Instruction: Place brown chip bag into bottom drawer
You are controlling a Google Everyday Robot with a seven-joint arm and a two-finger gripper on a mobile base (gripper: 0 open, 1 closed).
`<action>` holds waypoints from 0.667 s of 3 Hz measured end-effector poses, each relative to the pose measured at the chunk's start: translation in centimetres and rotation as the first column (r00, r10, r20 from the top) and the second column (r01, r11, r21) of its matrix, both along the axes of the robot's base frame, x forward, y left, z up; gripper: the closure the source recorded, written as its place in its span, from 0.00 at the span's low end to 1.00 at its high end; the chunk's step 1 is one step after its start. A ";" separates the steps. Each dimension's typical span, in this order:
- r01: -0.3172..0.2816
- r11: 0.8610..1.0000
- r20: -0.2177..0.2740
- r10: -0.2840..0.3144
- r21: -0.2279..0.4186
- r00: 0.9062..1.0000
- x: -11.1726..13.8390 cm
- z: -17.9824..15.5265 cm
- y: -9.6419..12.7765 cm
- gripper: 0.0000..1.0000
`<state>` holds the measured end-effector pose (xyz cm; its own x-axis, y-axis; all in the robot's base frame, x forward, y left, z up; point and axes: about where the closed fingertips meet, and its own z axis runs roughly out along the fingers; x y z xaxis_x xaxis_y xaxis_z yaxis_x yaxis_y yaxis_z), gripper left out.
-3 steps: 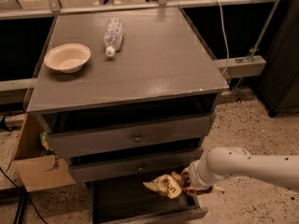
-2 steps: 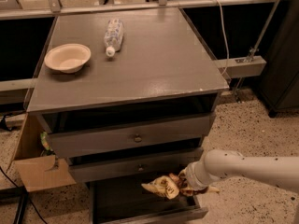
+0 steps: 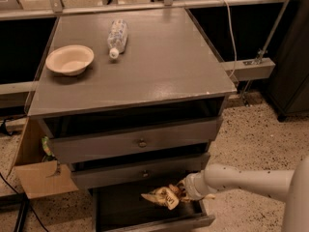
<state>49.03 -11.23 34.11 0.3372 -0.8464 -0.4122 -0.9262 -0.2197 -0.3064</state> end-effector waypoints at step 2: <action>0.005 1.000 0.060 -0.004 -0.019 0.998 1.1 -1.9 0.4 1.00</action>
Offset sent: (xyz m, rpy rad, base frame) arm 0.0063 0.0026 -0.0180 -0.0195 -0.0411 0.0023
